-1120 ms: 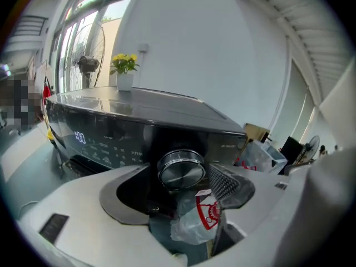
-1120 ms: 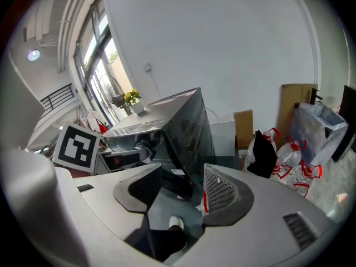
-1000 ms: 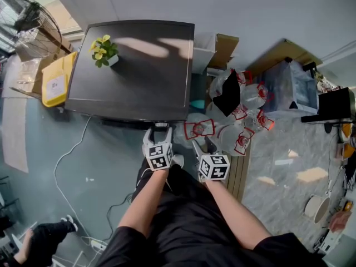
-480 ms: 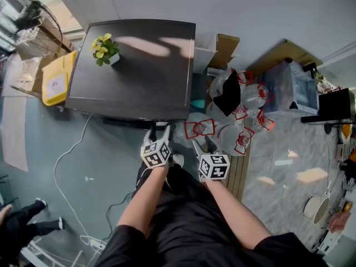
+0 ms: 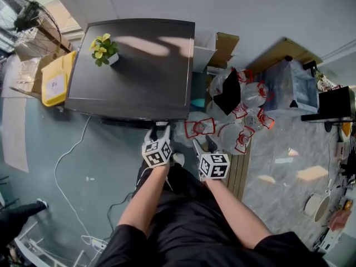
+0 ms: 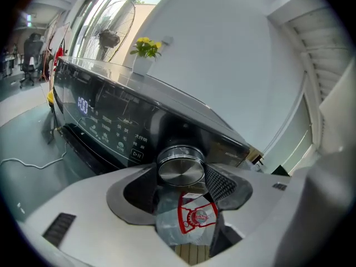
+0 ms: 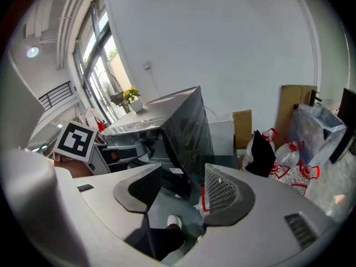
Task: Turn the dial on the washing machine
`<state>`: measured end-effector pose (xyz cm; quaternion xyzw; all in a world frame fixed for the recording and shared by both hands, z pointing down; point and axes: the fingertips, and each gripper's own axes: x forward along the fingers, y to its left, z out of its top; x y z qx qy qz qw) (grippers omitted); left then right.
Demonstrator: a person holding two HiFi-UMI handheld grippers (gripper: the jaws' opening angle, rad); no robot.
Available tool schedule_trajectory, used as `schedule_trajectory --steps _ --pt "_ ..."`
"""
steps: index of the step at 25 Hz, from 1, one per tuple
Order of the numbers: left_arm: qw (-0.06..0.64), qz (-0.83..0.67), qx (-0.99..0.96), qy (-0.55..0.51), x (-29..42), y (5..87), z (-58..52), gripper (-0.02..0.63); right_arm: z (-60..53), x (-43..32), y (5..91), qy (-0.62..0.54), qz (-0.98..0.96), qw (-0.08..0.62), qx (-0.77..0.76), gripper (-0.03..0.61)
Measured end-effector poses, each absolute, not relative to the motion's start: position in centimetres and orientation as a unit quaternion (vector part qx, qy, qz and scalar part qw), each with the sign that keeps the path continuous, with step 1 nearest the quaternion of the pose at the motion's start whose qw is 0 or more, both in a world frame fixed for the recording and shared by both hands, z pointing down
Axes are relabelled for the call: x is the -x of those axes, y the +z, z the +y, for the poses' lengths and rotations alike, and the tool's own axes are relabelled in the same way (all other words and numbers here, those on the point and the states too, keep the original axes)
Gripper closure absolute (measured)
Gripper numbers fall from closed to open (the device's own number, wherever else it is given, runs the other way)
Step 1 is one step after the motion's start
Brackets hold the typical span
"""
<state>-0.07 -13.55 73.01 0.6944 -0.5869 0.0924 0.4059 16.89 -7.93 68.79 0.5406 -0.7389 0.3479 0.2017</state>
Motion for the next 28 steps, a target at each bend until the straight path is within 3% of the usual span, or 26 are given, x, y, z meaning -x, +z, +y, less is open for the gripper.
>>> schedule_trajectory --steps 18,28 --pt "0.309 -0.611 -0.689 0.238 -0.25 72.82 -13.56 0.351 -8.42 -17.02 68.82 0.355 -0.735 0.198 -0.543 0.357" --pt "0.302 -0.614 -0.687 0.244 -0.15 72.99 -13.55 0.351 -8.6 -16.98 68.98 0.357 -0.734 0.193 -0.544 0.357"
